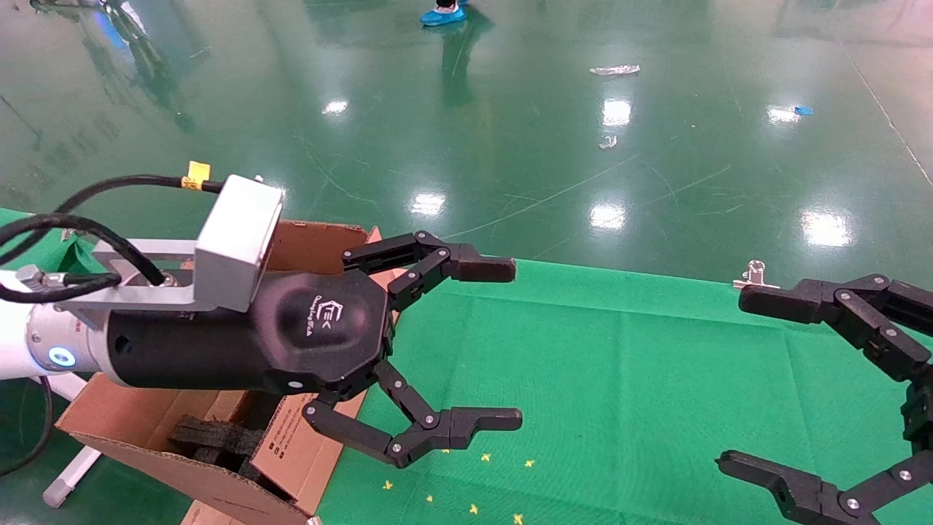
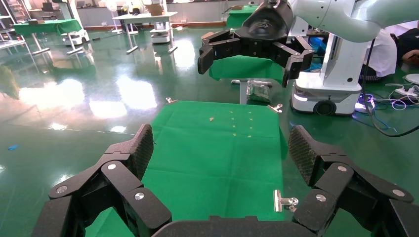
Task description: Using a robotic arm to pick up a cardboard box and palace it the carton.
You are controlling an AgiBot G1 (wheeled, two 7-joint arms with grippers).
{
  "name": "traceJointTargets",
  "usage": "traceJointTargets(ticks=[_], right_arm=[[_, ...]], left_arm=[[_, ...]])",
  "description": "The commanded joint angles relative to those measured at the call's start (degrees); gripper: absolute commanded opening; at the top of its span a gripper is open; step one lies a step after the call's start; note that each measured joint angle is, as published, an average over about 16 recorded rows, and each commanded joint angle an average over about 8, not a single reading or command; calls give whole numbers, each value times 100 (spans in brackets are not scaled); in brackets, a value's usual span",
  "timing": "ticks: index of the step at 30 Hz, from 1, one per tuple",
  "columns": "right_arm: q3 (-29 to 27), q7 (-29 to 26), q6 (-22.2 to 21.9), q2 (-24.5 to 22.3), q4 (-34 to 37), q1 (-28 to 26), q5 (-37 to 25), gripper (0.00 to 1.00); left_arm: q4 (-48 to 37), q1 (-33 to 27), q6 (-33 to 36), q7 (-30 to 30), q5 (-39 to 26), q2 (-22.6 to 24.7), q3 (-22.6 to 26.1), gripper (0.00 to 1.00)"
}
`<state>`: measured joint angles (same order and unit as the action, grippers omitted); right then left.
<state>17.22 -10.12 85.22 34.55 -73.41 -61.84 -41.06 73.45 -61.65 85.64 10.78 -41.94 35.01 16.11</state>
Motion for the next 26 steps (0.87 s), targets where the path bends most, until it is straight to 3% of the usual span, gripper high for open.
traceJointTargets(ticks=[1,26], right_arm=[[0,0,0,0,0,0,0,100],[0,0,0,0,0,0,0,100]], left_arm=[[0,0,0,0,0,0,0,100],[0,0,0,0,0,0,0,100]])
